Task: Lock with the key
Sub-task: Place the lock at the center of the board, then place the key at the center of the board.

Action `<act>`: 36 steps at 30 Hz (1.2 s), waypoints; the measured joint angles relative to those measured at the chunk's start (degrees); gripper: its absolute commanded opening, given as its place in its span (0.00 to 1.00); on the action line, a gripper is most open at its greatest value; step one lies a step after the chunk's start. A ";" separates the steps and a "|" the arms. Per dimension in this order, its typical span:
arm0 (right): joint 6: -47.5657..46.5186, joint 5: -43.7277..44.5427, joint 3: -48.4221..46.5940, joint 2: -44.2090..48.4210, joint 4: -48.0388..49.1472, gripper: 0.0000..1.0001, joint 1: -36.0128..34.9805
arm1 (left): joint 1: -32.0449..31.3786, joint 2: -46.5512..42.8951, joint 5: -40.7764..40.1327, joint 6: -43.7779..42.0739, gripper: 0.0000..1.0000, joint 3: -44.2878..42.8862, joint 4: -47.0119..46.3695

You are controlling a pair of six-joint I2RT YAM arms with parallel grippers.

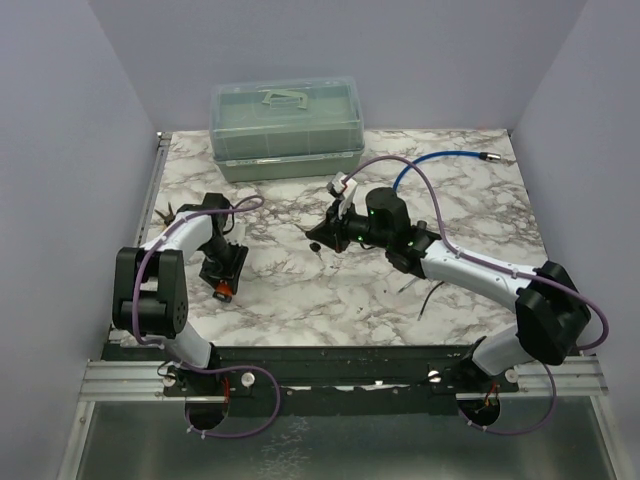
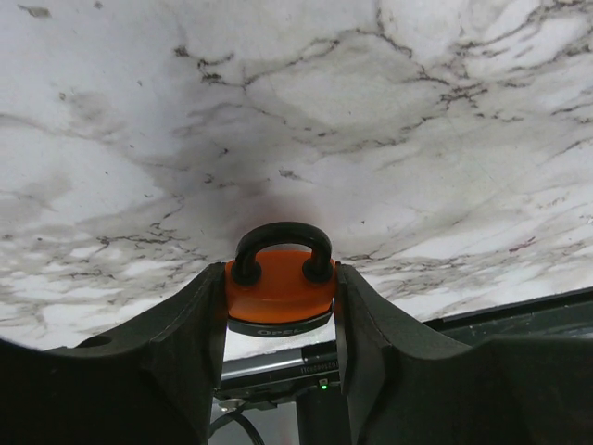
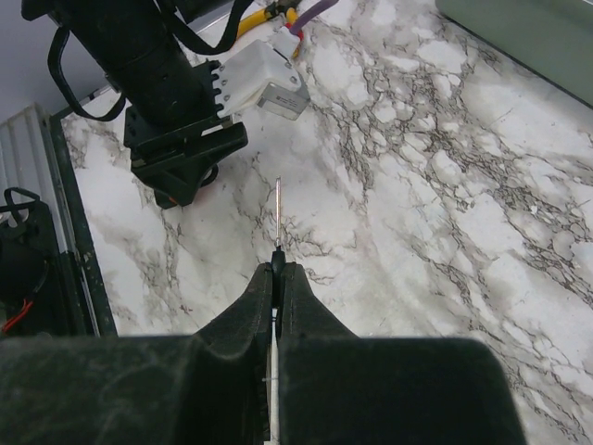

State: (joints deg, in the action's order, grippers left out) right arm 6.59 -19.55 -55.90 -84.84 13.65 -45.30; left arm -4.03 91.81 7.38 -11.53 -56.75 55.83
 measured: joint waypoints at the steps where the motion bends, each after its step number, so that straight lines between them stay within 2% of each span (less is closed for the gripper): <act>1: -0.09 -0.15 0.00 -0.15 -0.02 0.00 0.00 | -0.02 0.22 -0.15 0.02 0.14 0.00 -0.52; 8: -0.26 -0.76 0.00 -0.74 0.00 0.00 0.00 | -0.11 3.69 -0.57 0.81 0.16 -2.10 -3.32; 10: -0.31 -0.83 0.00 -0.76 0.02 0.00 0.00 | -0.11 5.03 -0.57 1.42 0.21 -2.93 -3.96; 13: -0.63 -1.05 0.00 -0.79 0.02 0.00 0.00 | -0.11 6.25 -0.59 2.40 0.36 -3.63 -4.11; 16: -0.70 -1.53 0.00 -0.81 0.07 0.00 0.00 | -0.11 6.49 -0.57 3.26 0.56 -3.78 -4.07; 18: -0.74 -1.95 0.00 -1.07 0.31 0.00 0.00 | -0.11 6.49 -0.55 3.58 0.75 -3.89 -3.93; 19: -0.72 -2.14 -0.04 -1.33 0.39 0.00 0.00 | -0.11 6.49 -0.50 3.85 0.91 -4.04 -3.85; 20: -0.72 -2.34 -0.11 -1.64 0.42 0.00 0.00 | -0.11 6.47 -0.37 4.02 0.98 -4.35 -3.56; 29: -1.51 -5.46 -2.69 -6.12 1.09 0.00 0.00 | 1.07 2.51 3.87 6.78 0.99 -13.33 0.90; 36: -1.53 -9.81 -7.45 -15.34 2.73 0.00 -0.07 | 8.41 2.16 8.28 14.71 0.99 -22.84 0.39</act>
State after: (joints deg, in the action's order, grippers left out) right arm 5.06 -29.36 -63.35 -100.18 16.38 -45.36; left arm 4.38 93.97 15.66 3.18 -79.59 56.23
